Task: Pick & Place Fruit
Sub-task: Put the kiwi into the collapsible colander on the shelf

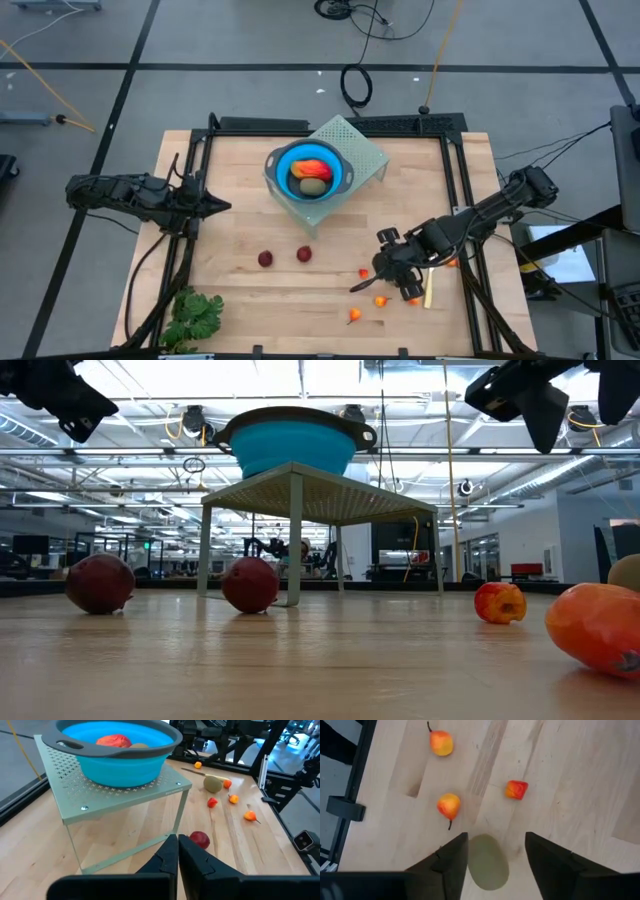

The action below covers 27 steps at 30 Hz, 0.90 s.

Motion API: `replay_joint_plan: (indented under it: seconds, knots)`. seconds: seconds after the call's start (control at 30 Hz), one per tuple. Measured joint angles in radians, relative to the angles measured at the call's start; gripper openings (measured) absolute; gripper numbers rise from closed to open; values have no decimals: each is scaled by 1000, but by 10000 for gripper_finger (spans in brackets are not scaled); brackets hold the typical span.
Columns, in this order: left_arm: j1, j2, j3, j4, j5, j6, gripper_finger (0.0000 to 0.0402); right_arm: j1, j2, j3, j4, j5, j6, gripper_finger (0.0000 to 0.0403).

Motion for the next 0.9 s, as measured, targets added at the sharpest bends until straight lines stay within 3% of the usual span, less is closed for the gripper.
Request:
replay_joint_plan:
  seconds: [0.3,0.9]
  knots:
    - [0,0,0,1,0,-4,16,0,0,0,0,-1,-77,236]
    - [0,0,0,1,0,-1,9,-6,-3,0,0,1,0,230]
